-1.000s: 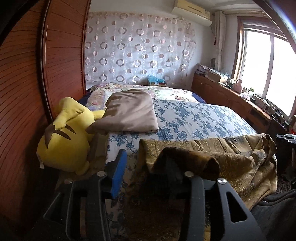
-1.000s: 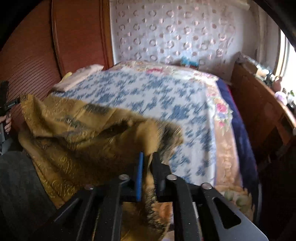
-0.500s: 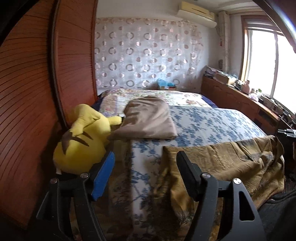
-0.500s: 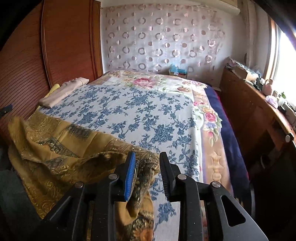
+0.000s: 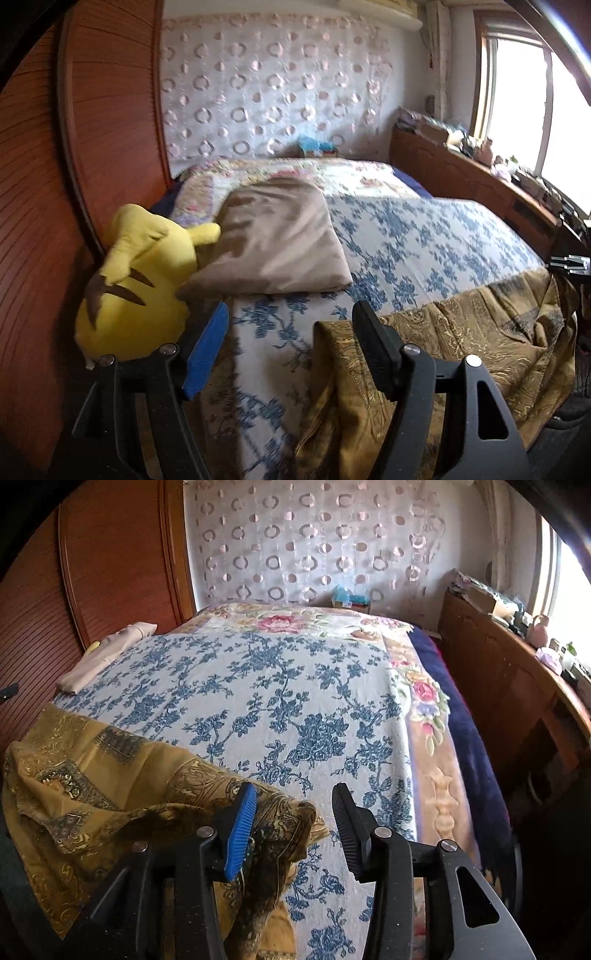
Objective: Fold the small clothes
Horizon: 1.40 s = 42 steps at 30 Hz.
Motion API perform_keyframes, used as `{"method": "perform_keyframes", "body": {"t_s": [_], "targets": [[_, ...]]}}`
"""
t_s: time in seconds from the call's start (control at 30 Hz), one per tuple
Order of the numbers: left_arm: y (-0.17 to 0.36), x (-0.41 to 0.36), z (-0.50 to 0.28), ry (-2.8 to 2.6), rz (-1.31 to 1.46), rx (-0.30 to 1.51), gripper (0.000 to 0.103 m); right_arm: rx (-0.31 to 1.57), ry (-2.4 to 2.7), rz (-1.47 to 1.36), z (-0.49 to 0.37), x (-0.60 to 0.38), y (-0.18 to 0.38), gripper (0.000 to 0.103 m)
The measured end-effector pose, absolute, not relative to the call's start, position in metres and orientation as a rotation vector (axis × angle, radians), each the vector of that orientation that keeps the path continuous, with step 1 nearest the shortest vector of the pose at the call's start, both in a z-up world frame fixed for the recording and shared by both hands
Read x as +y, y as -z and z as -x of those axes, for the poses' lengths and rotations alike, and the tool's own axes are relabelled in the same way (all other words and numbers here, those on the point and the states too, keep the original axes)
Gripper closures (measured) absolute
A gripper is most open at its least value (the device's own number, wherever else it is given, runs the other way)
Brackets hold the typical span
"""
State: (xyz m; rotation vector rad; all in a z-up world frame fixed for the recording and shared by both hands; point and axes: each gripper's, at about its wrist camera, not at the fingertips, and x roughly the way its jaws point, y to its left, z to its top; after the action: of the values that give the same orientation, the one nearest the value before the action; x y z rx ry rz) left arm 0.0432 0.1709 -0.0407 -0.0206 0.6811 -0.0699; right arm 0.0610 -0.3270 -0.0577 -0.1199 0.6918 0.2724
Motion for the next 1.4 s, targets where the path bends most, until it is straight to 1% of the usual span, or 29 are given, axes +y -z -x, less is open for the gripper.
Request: {"method": "perform_keyframes", "body": {"t_s": [0.17, 0.23, 0.3, 0.57, 0.7, 0.8, 0.93, 0.97, 1.07, 1.13, 1.23, 1.27, 1.33, 1.4], "targets": [[0.06, 0.157, -0.065, 0.105, -0.006, 0.755, 0.033, 0.728, -0.263, 0.117, -0.07, -0.328, 0.068, 0.053], [0.068, 0.154, -0.07, 0.111, -0.014, 0.786, 0.033, 0.743, -0.251, 0.117, -0.074, -0.326, 0.072, 0.048], [0.075, 0.149, -0.075, 0.121, -0.027, 0.812, 0.033, 0.758, -0.252, 0.11, -0.076, -0.328, 0.075, 0.047], [0.087, 0.141, -0.08, 0.142, -0.058, 0.872, 0.033, 0.775, -0.274, 0.093, -0.075, -0.333, 0.079, 0.047], [0.09, 0.14, -0.079, 0.161, -0.048, 0.883, 0.037, 0.777, -0.275, 0.091, -0.078, -0.332, 0.081, 0.046], [0.092, 0.139, -0.079, 0.169, -0.04, 0.888, 0.042, 0.774, -0.27, 0.099, -0.078, -0.331, 0.081, 0.047], [0.092, 0.137, -0.077, 0.197, -0.038, 0.888, 0.056, 0.779, -0.27, 0.096, -0.08, -0.329, 0.082, 0.047], [0.092, 0.135, -0.076, 0.201, -0.043, 0.887, 0.058, 0.78, -0.269, 0.099, -0.08, -0.329, 0.082, 0.047], [0.09, 0.132, -0.072, 0.211, -0.053, 0.883, 0.069, 0.782, -0.279, 0.097, -0.08, -0.329, 0.082, 0.047], [0.087, 0.13, -0.07, 0.212, -0.059, 0.875, 0.081, 0.782, -0.286, 0.099, -0.081, -0.329, 0.082, 0.047], [0.083, 0.13, -0.067, 0.207, -0.064, 0.859, 0.089, 0.781, -0.297, 0.109, -0.08, -0.329, 0.082, 0.047], [0.082, 0.13, -0.066, 0.207, -0.065, 0.853, 0.09, 0.781, -0.302, 0.111, -0.079, -0.329, 0.082, 0.048], [0.08, 0.127, -0.062, 0.206, -0.071, 0.834, 0.091, 0.781, -0.312, 0.108, -0.077, -0.329, 0.082, 0.054], [0.08, 0.126, -0.06, 0.201, -0.07, 0.826, 0.092, 0.78, -0.317, 0.109, -0.075, -0.33, 0.082, 0.056]]}}
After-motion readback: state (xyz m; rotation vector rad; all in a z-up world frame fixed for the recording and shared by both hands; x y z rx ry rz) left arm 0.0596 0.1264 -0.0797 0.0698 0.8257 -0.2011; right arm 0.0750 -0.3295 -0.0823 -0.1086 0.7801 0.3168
